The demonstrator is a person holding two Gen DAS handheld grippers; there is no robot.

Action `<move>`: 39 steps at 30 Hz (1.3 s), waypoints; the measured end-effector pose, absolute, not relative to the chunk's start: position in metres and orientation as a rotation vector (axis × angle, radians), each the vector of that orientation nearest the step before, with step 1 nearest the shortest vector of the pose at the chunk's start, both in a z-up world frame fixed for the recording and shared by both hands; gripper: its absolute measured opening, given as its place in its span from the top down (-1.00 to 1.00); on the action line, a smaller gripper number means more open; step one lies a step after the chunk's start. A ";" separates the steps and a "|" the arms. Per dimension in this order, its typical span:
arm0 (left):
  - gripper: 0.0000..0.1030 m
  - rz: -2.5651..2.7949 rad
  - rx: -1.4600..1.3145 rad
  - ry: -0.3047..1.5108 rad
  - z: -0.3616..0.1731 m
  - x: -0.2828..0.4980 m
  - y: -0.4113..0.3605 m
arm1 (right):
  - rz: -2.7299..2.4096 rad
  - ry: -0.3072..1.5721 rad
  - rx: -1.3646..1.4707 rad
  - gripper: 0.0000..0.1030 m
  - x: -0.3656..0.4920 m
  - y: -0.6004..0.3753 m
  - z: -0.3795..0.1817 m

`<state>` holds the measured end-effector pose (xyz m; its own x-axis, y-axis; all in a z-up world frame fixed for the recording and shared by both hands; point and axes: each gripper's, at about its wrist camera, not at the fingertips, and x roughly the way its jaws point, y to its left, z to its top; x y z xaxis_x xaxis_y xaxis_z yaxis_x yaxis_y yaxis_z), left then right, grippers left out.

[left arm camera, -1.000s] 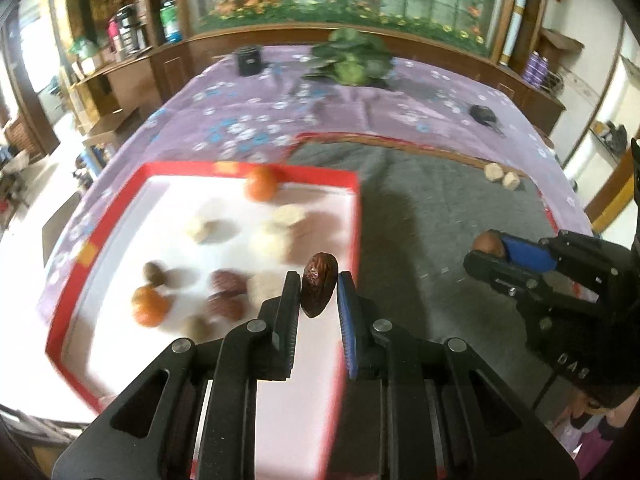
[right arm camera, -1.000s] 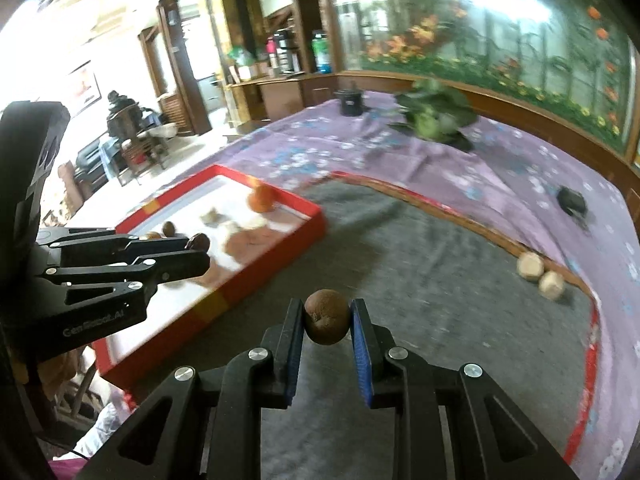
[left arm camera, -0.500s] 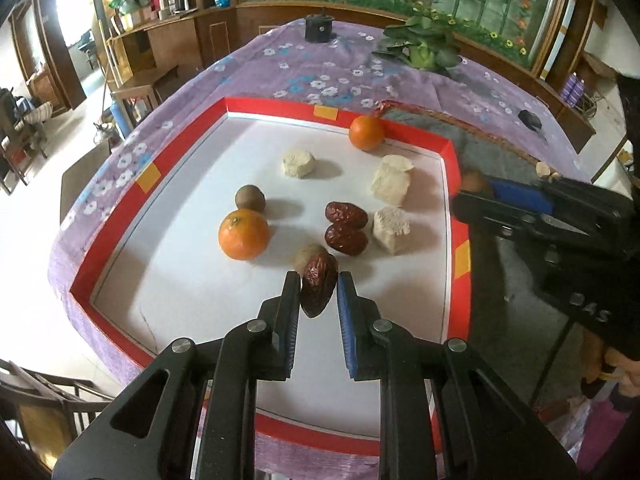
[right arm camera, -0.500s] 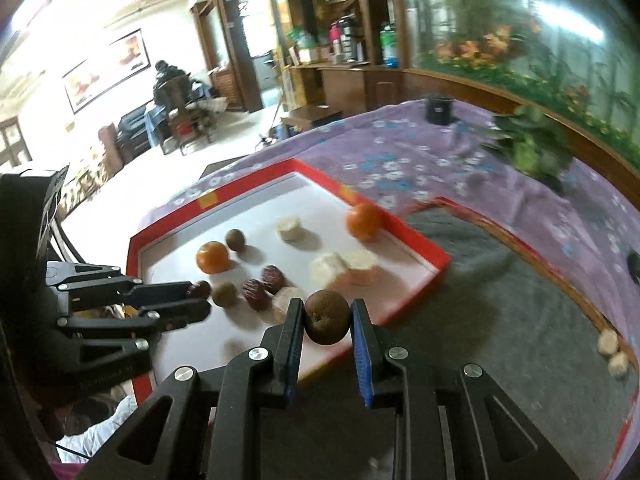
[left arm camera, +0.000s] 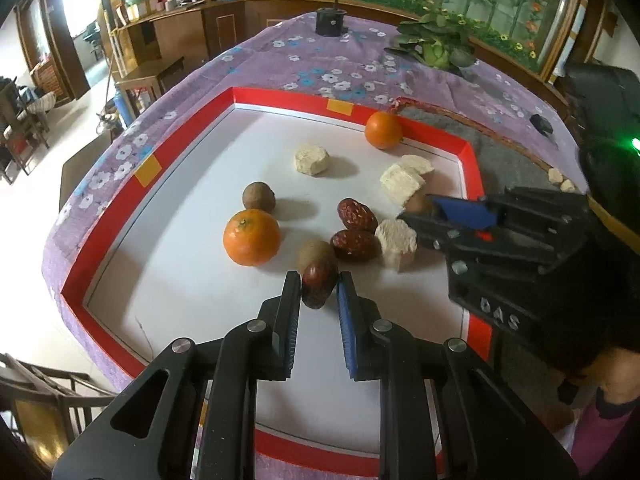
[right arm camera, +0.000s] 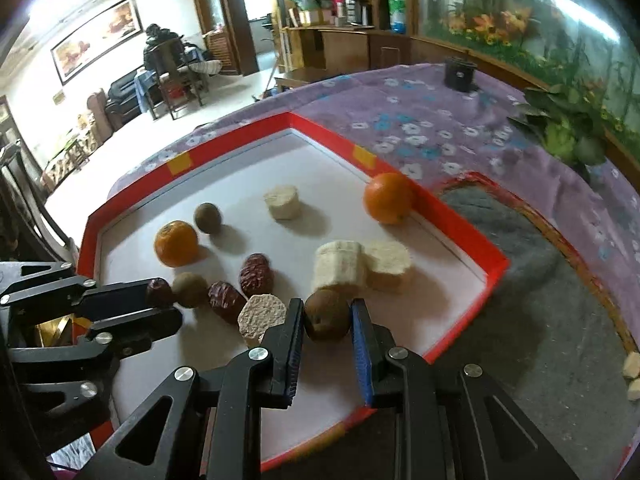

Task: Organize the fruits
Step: 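Lower the red date and brown fruit into the tray and open both grippers, then move both grippers back over the last white pieces on the mat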

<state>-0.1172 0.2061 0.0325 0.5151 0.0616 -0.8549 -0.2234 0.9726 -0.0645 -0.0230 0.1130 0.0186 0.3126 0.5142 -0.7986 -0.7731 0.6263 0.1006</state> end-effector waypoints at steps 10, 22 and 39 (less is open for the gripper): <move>-0.09 0.236 -0.165 0.970 0.043 -0.118 0.202 | 0.895 0.854 -0.198 0.35 -0.034 0.078 0.038; -0.16 0.171 -0.120 0.939 0.060 -0.098 0.155 | 0.748 0.802 -0.116 0.21 -0.034 -0.003 0.057; -0.16 -0.120 -0.074 1.033 0.061 -0.016 0.040 | 0.391 0.849 -0.012 0.16 0.037 -0.171 0.027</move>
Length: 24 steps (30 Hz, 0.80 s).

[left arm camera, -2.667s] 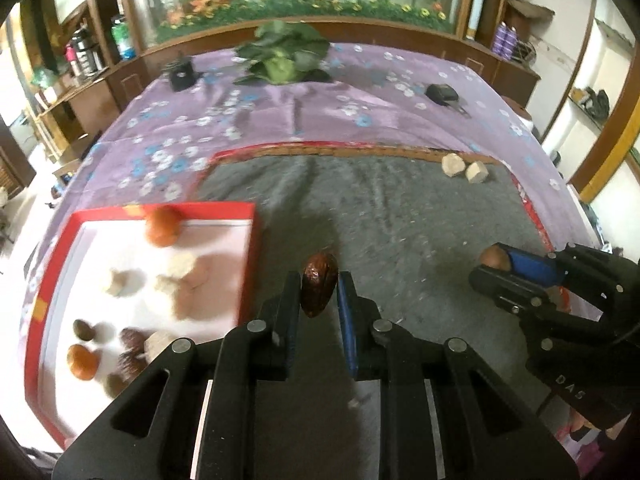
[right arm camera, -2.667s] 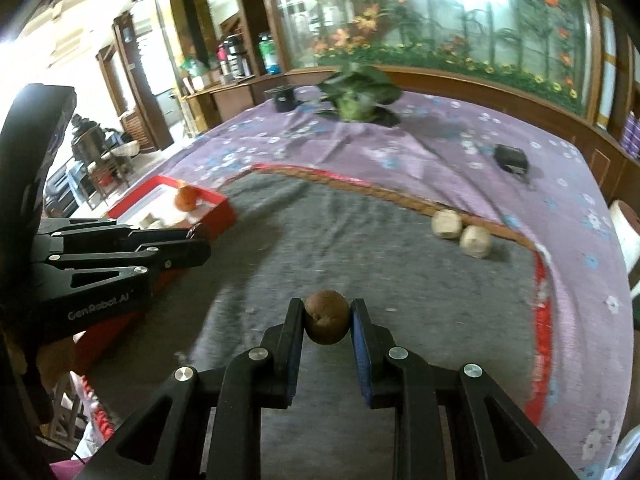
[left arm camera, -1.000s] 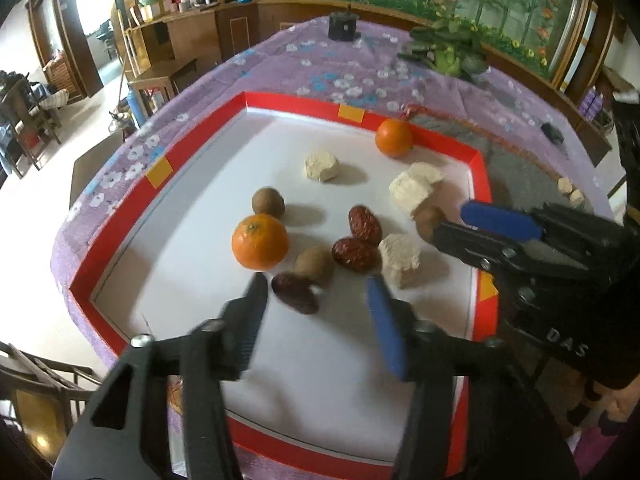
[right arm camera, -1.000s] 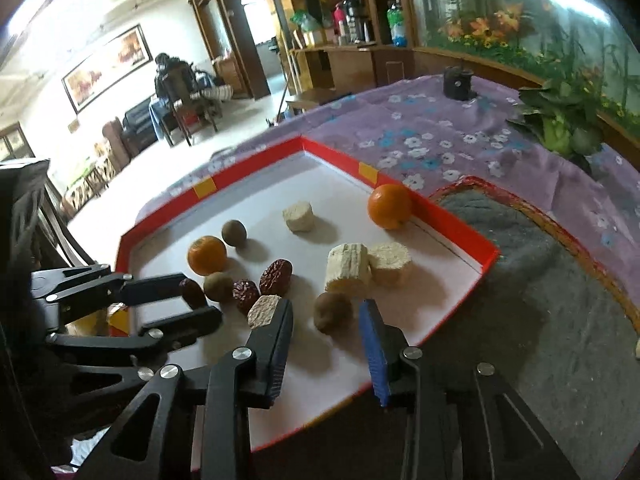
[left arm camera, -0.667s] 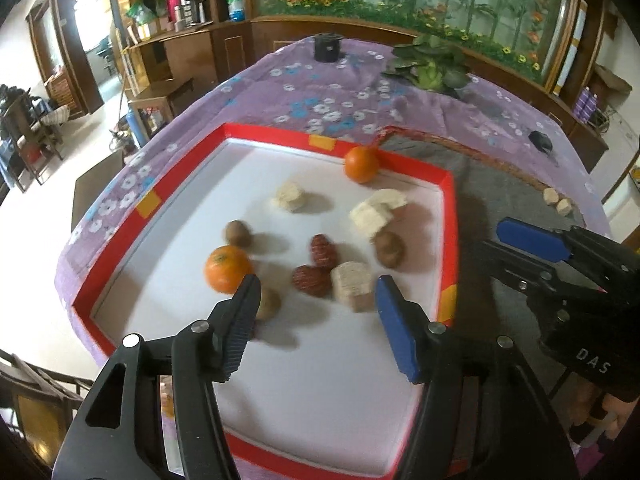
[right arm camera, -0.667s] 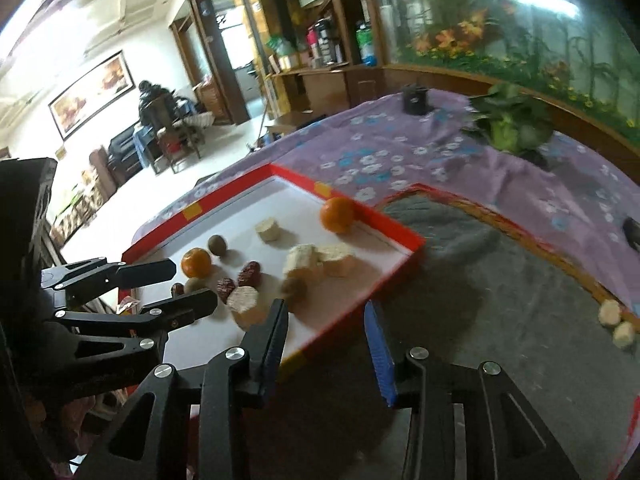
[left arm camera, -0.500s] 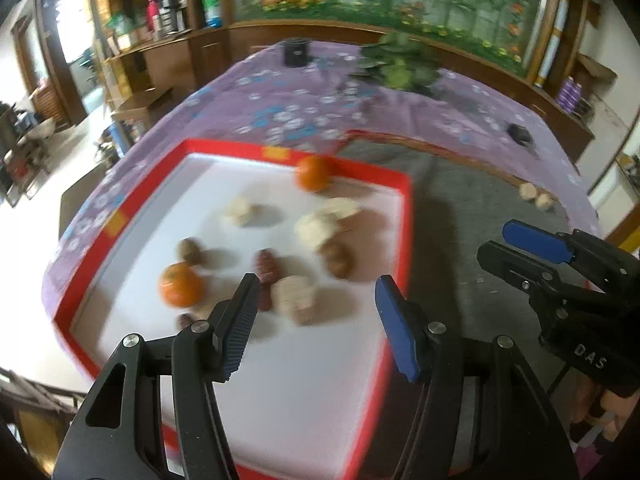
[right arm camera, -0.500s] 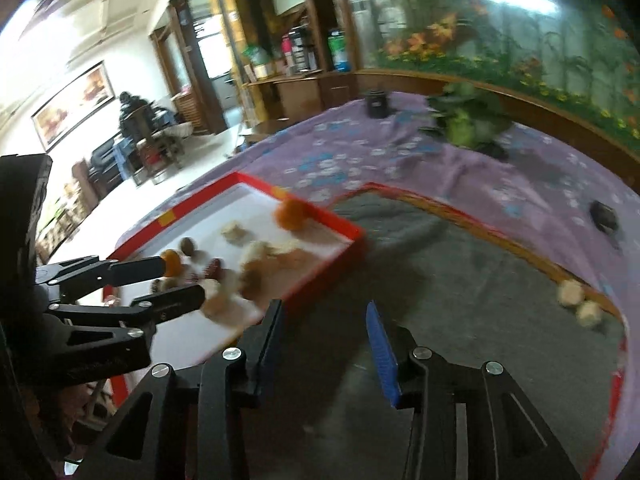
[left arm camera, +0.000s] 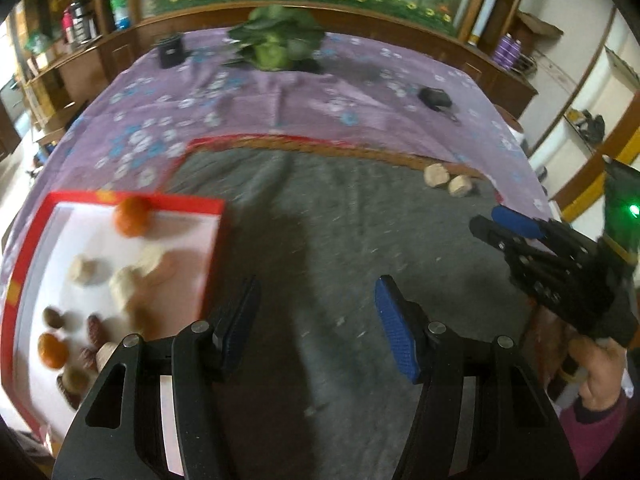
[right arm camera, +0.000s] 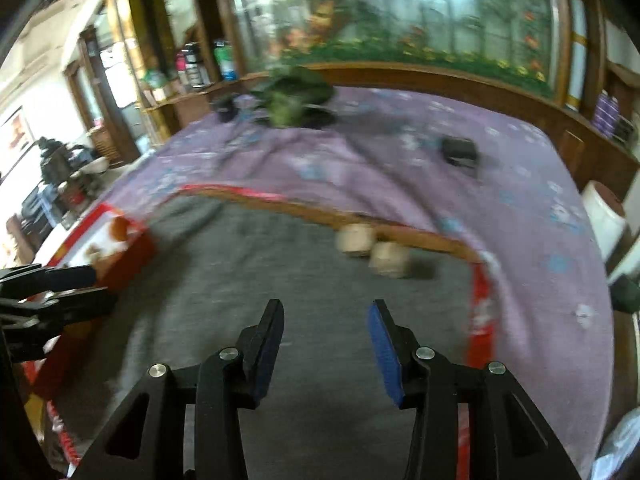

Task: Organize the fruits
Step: 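Move both grippers back over the last white pieces on the mat, then grasp a white piece with the left gripper while the right grasps a white cube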

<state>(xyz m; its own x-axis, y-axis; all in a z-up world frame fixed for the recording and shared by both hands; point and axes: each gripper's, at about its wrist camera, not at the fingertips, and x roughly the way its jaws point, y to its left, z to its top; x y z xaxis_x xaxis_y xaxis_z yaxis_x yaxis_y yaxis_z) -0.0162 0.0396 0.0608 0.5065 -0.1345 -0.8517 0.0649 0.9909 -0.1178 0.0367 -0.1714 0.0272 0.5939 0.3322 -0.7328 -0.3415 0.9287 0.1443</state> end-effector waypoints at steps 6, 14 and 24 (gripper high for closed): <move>-0.16 -0.161 -0.052 1.052 0.061 0.008 0.015 | 0.373 0.862 -0.040 0.15 0.071 -0.182 0.017; -0.16 -0.181 -0.029 1.078 0.057 0.031 -0.005 | 0.408 0.894 -0.144 0.56 0.092 -0.169 0.002; -0.15 -0.247 -0.014 1.094 0.047 0.076 -0.054 | 0.351 0.872 -0.050 0.57 0.063 -0.215 0.015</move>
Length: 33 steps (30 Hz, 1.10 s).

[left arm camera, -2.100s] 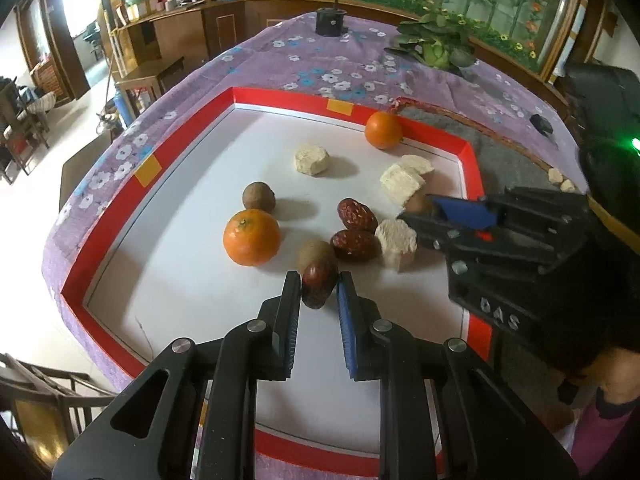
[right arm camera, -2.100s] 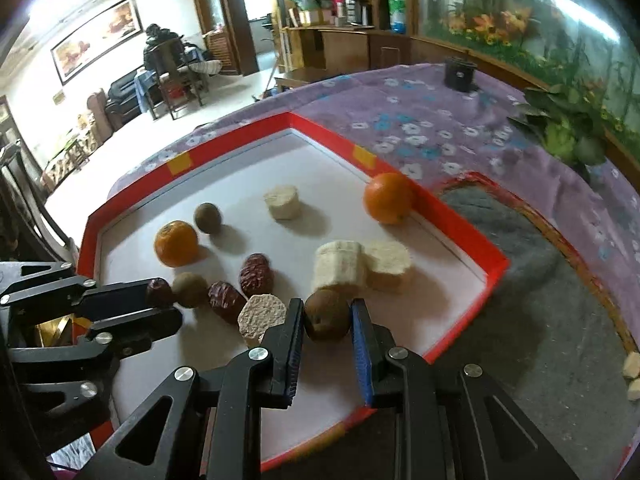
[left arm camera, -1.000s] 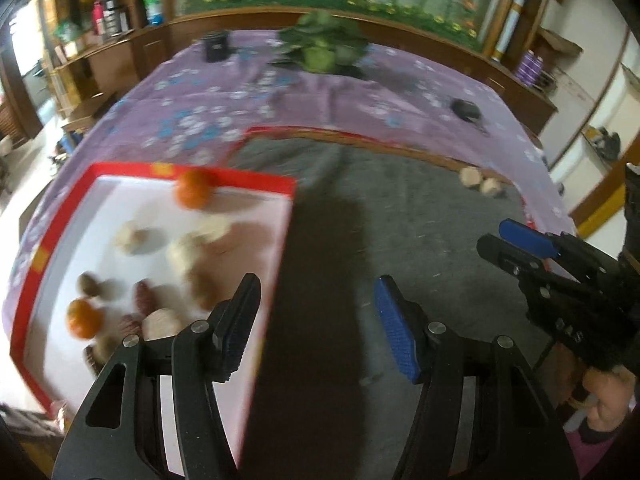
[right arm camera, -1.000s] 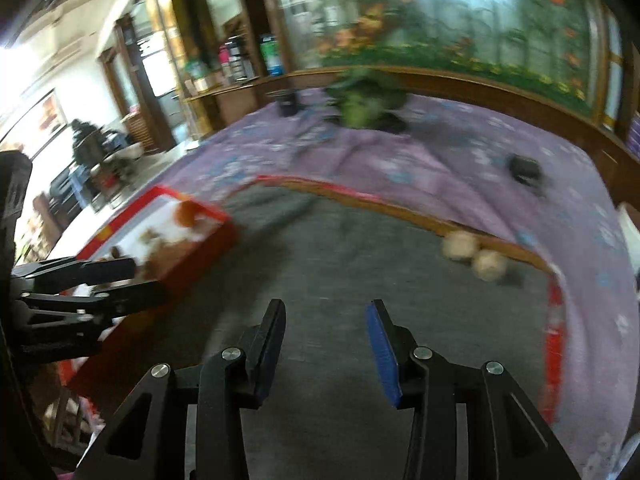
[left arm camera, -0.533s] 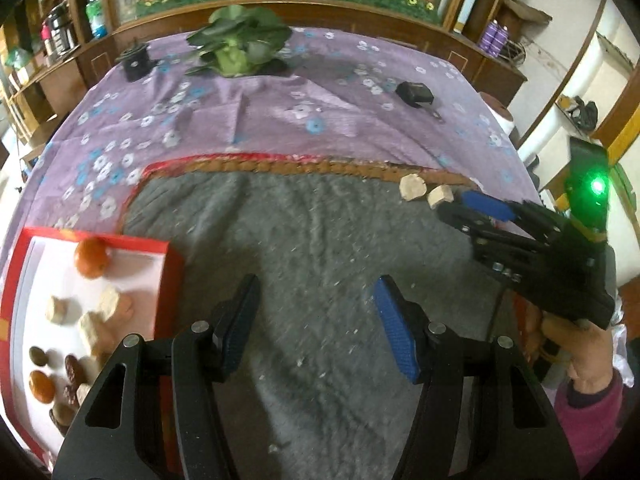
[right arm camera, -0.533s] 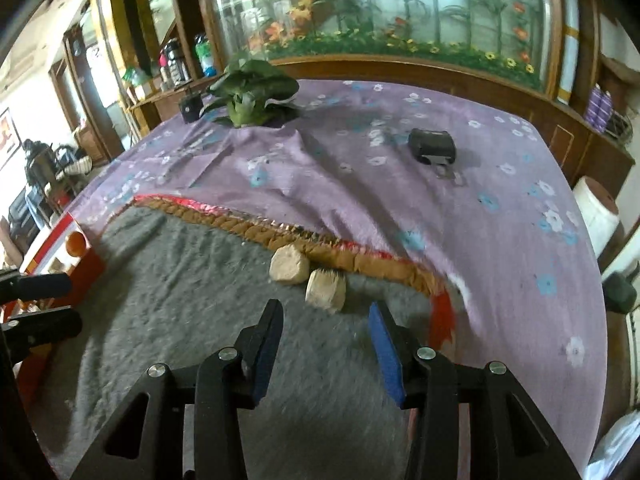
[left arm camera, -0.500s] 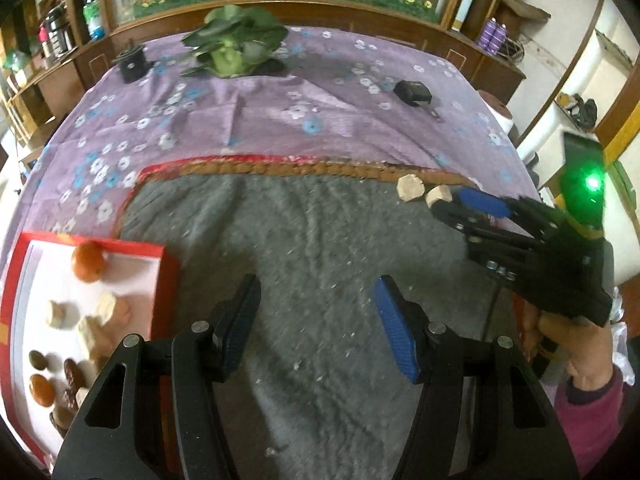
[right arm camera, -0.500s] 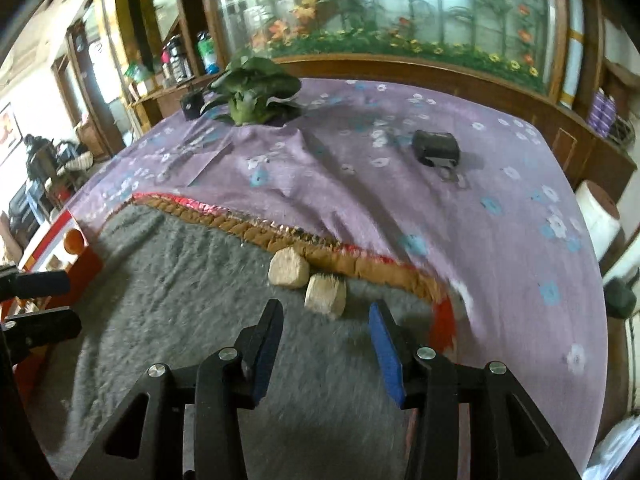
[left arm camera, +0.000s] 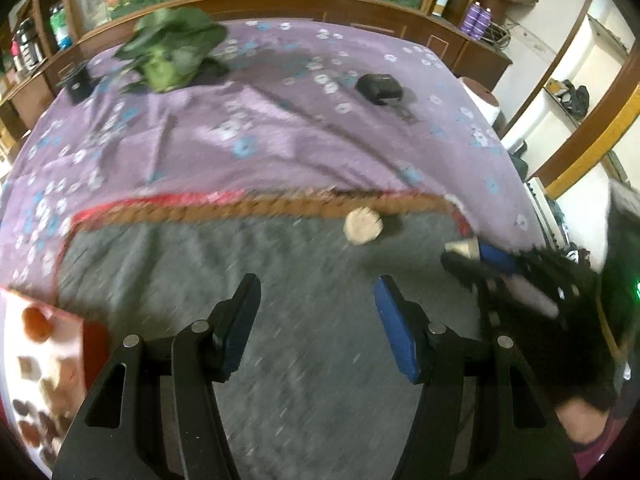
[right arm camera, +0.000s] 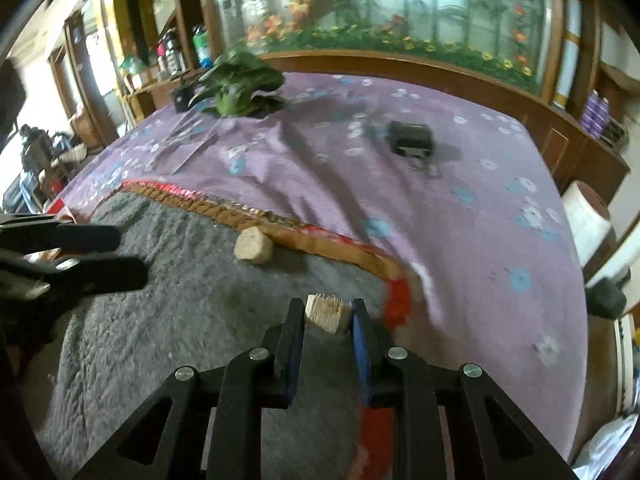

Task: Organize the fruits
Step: 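Grasp a white piece with the left gripper while the right grasps a white cube, then lower both white pieces into the tray and open both grippers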

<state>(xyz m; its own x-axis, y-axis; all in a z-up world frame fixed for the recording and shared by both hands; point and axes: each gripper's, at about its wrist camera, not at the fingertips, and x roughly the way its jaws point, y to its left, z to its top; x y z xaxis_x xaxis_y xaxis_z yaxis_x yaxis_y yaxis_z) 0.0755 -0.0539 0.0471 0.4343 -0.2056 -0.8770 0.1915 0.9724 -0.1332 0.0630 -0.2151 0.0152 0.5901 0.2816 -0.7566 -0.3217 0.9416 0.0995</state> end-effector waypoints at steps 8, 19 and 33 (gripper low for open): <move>-0.15 -0.250 -0.086 1.160 0.025 0.117 -0.081 | 0.365 0.866 0.028 0.57 0.060 -0.231 0.013; 0.55 -0.225 -0.080 1.171 0.013 0.126 -0.080 | 0.401 0.871 0.029 0.57 0.061 -0.227 0.009; 0.54 -0.178 -0.052 1.095 0.049 0.048 -0.019 | 0.508 0.843 -0.058 0.57 0.025 -0.165 0.035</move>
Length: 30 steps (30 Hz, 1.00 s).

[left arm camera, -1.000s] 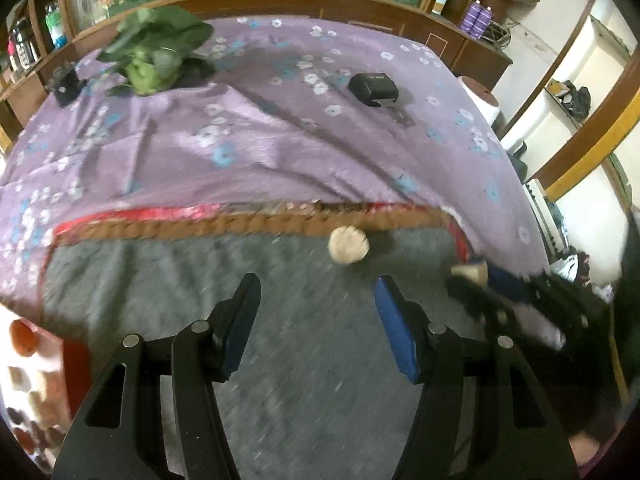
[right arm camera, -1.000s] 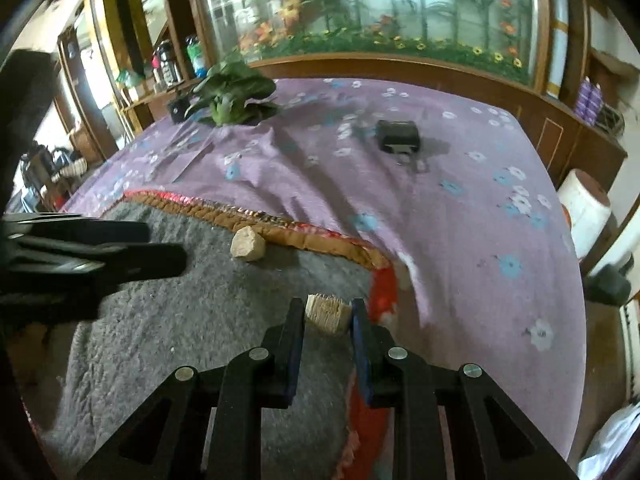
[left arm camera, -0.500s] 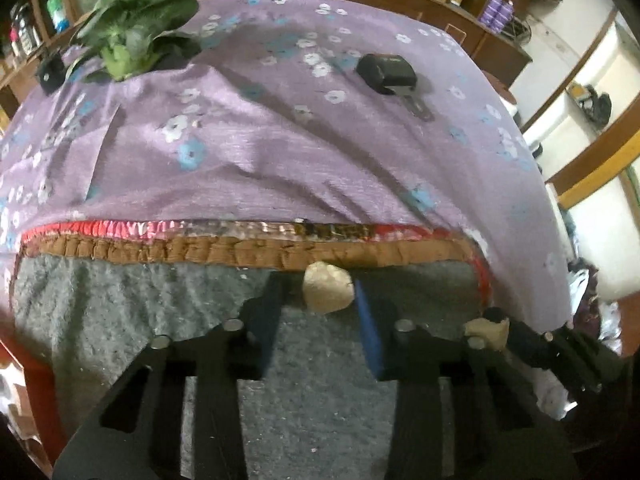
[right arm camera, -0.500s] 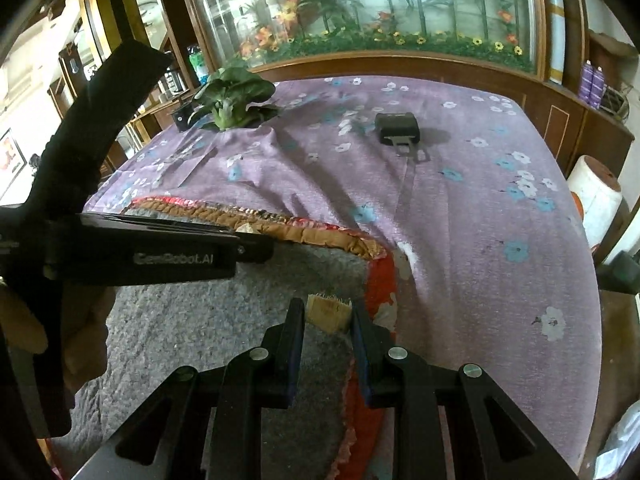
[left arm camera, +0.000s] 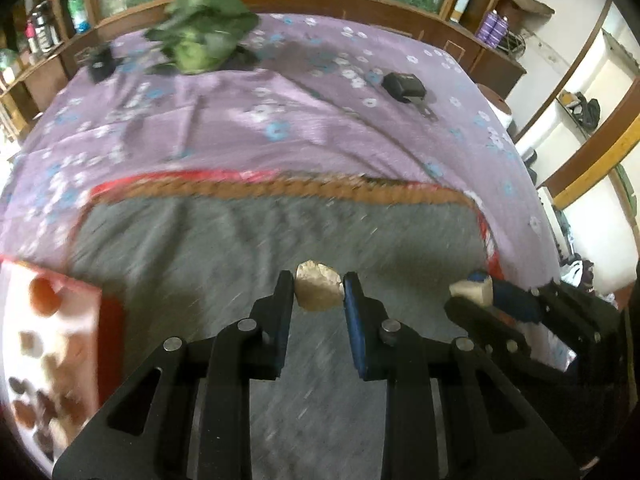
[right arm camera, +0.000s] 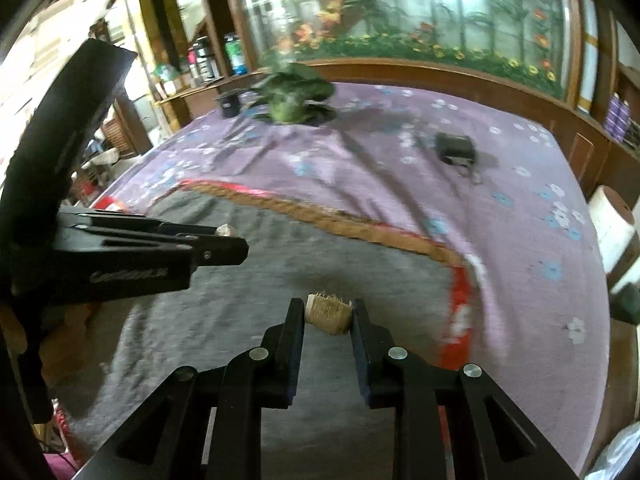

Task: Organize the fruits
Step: 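Lower both white pieces into the tray and open both grippers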

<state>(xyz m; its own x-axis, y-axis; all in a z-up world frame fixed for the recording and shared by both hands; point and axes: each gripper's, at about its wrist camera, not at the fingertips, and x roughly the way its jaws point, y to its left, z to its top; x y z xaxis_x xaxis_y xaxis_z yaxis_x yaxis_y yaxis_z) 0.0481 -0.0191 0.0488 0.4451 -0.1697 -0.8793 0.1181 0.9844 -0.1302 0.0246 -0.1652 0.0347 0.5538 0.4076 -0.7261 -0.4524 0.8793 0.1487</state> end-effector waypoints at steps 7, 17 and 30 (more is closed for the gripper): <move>0.54 -0.098 -0.040 1.037 0.059 -0.001 0.025 | 0.620 0.819 -0.117 0.57 -0.003 -0.104 0.046; 0.53 0.000 -0.117 0.994 0.067 -0.053 0.094 | 0.752 0.804 -0.176 0.57 -0.035 -0.030 0.056; 0.53 0.133 -0.245 1.035 0.051 -0.121 0.182 | 0.879 0.806 -0.199 0.57 -0.046 0.037 0.060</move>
<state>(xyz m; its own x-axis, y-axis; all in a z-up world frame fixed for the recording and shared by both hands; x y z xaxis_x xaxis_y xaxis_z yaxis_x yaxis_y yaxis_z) -0.1212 0.1824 0.0511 0.5057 -0.0065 -0.8627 -0.2236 0.9648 -0.1384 -0.0462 0.0374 0.0597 0.3714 0.6091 -0.7008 -0.7511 0.6407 0.1589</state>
